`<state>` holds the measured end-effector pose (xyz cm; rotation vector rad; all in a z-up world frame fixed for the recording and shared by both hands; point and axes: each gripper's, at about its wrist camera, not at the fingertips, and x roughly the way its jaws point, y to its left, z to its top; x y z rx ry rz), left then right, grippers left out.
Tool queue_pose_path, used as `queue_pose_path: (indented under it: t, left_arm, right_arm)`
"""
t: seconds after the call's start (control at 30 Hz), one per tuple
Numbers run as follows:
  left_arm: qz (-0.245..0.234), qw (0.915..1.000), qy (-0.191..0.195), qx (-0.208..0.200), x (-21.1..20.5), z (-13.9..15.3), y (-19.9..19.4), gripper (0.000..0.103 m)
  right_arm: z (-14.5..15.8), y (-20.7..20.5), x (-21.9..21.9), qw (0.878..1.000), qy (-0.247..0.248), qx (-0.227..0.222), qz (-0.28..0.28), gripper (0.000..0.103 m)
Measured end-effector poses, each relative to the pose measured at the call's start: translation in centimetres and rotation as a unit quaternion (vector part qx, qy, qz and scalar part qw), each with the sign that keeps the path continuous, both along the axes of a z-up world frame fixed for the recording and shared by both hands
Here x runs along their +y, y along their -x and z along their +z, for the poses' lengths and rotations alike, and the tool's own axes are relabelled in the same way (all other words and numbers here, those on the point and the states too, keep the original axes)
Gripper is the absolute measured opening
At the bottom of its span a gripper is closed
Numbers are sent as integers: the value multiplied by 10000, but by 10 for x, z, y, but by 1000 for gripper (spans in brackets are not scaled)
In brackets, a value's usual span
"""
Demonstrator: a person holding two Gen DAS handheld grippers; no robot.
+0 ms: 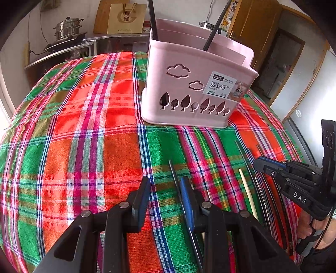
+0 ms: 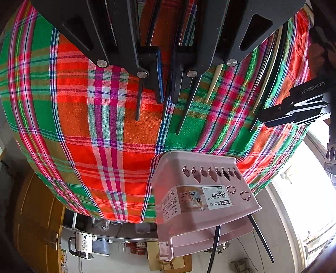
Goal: Organize utensils
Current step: 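Move both grippers back down to the chopsticks on the cloth, then close the left gripper on a black chopstick while the right gripper grasps another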
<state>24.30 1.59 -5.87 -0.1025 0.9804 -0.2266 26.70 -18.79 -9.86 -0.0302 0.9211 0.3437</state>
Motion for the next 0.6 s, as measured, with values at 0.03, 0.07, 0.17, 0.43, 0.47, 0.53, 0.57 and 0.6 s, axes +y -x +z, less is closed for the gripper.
queue_pose_path:
  t: [0.03, 0.07, 0.17, 0.43, 0.47, 0.53, 0.57, 0.6]
  left_arm:
    - [-4, 10000, -43, -12, -1, 0, -1, 29]
    - [-12, 10000, -75, 4, -2, 0, -2, 29]
    - [-19, 9998, -196, 34, -6, -1, -5, 27]
    - [-136, 9980, -612, 15, -22, 0, -4, 8]
    - [-160, 9976, -671, -2, -25, 0, -3, 8]
    - [-189, 9970, -755, -27, -27, 0, -3, 8]
    - [-198, 9969, -767, -29, -27, 0, -3, 8]
    - [-201, 9969, -762, -26, -26, 0, -3, 7]
  right_arm:
    - [0, 0, 0, 10000, 19, 6, -2, 7]
    - [0, -1, 1, 10000, 37, 10, -6, 7]
    - [0, -1, 3, 10000, 96, 8, -8, 7]
    - [0, -3, 10, 9996, 288, -17, 8, 7]
    - [0, -3, 10, 9996, 293, -22, 10, 7]
    - [0, -4, 11, 9996, 277, -24, 1, 6]
    - [0, -4, 10, 9997, 263, -24, -2, 6]
    - [0, -4, 10, 9997, 241, -21, -12, 6]
